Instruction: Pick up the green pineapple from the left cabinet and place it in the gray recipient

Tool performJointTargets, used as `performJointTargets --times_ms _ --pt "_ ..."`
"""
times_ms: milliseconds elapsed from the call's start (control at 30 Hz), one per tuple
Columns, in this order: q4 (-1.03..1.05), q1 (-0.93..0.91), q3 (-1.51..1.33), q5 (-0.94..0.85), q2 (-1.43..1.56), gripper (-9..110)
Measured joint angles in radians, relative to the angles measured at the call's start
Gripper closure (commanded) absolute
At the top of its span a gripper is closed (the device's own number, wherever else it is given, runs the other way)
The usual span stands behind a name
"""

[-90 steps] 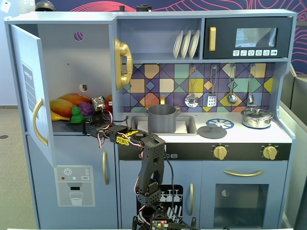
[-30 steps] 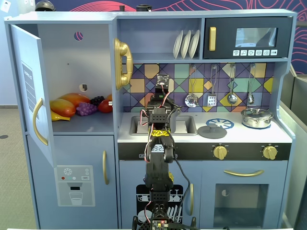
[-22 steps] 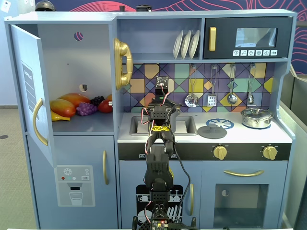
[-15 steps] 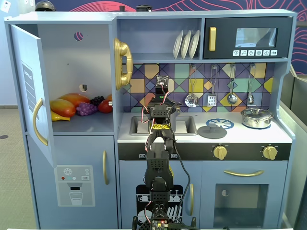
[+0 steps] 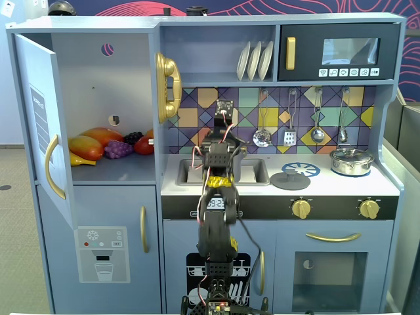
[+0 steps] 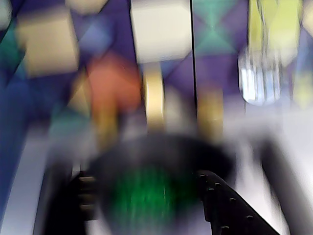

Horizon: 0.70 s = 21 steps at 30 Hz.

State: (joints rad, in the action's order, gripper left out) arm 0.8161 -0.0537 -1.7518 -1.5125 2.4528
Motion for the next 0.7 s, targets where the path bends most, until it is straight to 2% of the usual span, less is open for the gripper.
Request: performJointTargets --times_ms 167,267,400,700 --pt "0.380 0.002 -0.241 -0.038 0.336 101" --pt "0.462 0.002 -0.420 -0.035 0.453 101" --pt "0.445 0.005 -0.687 -0.041 0.500 101" --pt "0.212 0.041 -1.149 -0.008 0.436 101"
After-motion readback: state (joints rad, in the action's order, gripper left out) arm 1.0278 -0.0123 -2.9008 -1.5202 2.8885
